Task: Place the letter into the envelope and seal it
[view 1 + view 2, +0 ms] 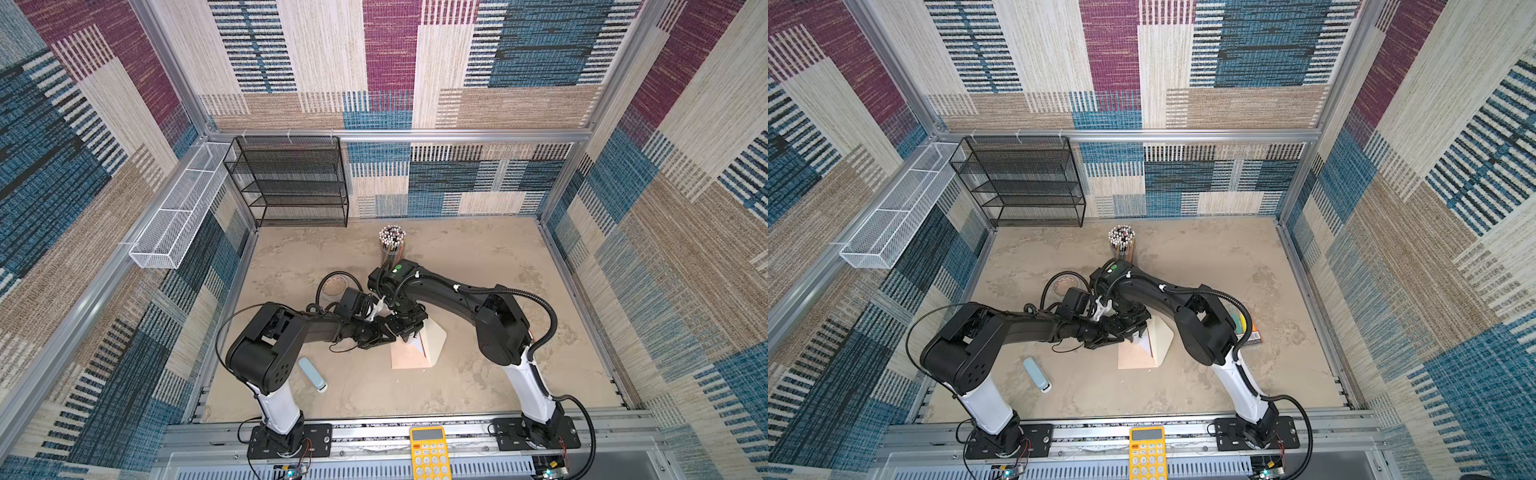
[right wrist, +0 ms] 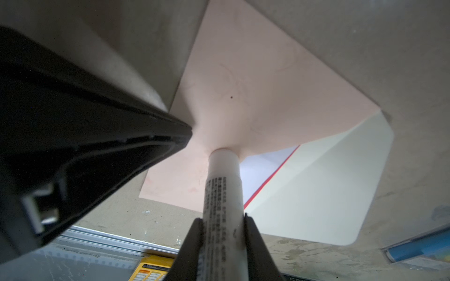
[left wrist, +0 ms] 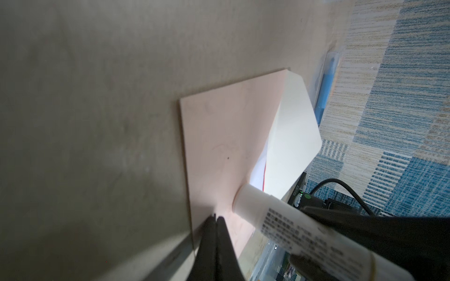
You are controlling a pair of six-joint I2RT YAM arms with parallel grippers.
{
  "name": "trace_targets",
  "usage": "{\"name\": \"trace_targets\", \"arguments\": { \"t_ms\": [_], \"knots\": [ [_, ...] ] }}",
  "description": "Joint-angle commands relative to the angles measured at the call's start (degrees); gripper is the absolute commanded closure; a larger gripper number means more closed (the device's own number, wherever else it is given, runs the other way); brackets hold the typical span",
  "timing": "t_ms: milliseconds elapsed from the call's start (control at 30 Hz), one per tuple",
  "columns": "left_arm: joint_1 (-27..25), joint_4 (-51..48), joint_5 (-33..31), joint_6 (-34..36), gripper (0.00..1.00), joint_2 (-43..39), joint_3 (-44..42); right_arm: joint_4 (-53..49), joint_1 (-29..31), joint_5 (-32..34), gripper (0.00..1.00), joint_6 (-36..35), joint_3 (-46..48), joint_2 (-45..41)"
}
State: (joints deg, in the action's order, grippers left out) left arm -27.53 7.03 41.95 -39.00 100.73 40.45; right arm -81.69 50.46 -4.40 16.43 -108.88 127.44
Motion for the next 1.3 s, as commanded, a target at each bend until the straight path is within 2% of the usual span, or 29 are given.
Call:
{"name": "trace_targets", "arguments": {
  "t_ms": [0,600,1133,1267],
  "knots": [
    [-0.2,-1.7,-2.0,1.1,0.96,0.4,0.1,5.0,0.2,-1.0,1.0,-0.3,0.3,1.7],
    [-1.1,-2.8,-2.6,1.1,1.0,2.1,1.0,5.3,0.1,0.2,1.0,-0.4,2.2,-0.4],
    [0.5,-17.2,-7.4,9.0,1.0,4.3,5.1,5.0,-1.0,-0.2,1.0,1.1,4.3,-7.9],
    [0.8,-17.7,-7.8,9.3,1.0,4.7,5.2,5.0,-1.7,0.5,1.0,1.4,5.3,-9.9]
  ]
}}
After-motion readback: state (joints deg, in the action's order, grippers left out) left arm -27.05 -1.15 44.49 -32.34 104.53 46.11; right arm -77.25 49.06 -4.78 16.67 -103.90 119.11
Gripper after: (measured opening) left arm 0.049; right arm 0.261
